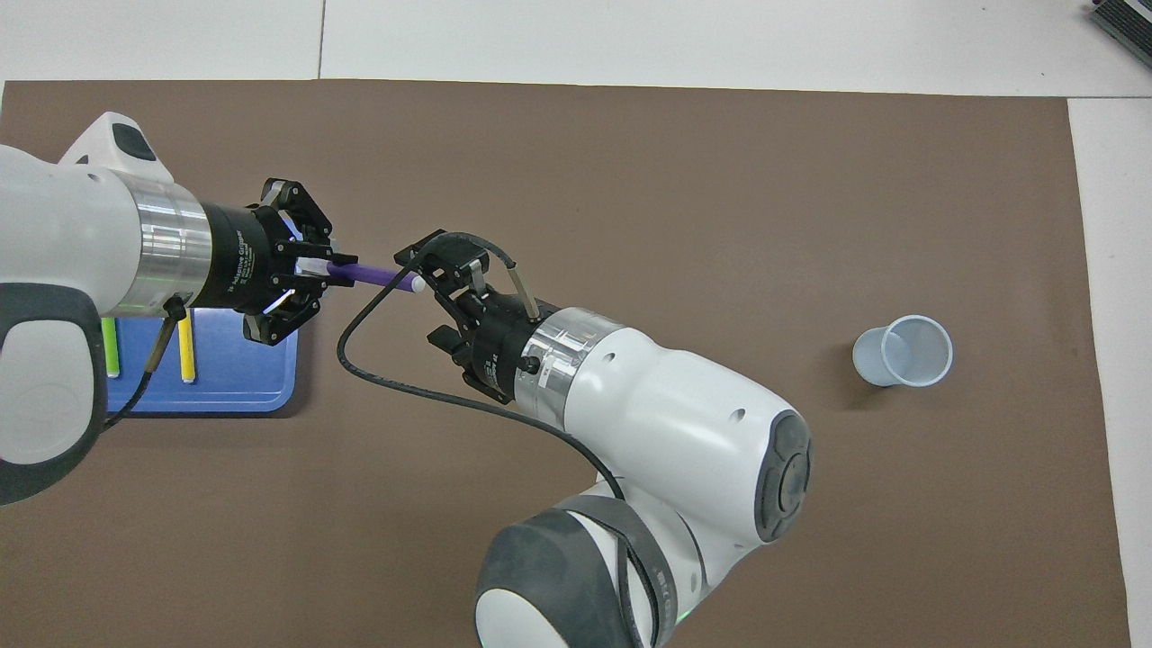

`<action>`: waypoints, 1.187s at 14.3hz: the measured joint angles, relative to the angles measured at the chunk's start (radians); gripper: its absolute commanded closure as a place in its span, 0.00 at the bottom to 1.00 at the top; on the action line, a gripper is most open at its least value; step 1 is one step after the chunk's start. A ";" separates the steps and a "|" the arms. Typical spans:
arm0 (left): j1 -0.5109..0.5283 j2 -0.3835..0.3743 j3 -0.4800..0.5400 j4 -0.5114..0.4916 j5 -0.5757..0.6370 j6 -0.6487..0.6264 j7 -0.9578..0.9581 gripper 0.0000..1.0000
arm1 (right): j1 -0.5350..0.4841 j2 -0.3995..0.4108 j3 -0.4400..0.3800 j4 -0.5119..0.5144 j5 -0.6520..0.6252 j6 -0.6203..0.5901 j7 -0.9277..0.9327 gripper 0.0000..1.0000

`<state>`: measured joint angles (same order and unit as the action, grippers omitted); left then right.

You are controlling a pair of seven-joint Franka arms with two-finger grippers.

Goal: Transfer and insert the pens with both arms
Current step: 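Grasp the purple pen's free end with the right gripper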

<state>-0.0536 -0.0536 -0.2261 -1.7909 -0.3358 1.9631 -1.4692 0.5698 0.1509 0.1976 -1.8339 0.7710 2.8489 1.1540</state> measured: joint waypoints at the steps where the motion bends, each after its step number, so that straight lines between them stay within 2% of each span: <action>1: 0.000 0.000 0.000 0.000 0.000 0.000 -0.001 1.00 | 0.000 0.000 0.000 0.002 0.000 0.000 0.000 0.16; 8: -0.001 -0.005 0.000 0.000 -0.001 -0.003 -0.002 1.00 | 0.000 0.006 -0.001 0.023 0.000 0.000 0.000 0.27; 13: -0.002 -0.013 0.000 -0.002 -0.001 -0.008 -0.002 1.00 | 0.001 0.039 -0.001 0.056 0.000 0.002 0.000 0.31; 15: -0.004 -0.014 0.000 -0.003 -0.001 -0.008 -0.002 1.00 | 0.001 0.049 -0.001 0.070 0.000 0.003 0.000 0.35; 17: -0.006 -0.014 0.000 -0.004 -0.001 -0.009 -0.002 1.00 | 0.001 0.053 -0.001 0.077 0.000 0.003 0.000 0.43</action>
<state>-0.0596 -0.0675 -0.2261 -1.7949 -0.3372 1.9544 -1.4715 0.5704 0.2039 0.1963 -1.7573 0.7710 2.8523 1.1541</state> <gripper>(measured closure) 0.833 0.370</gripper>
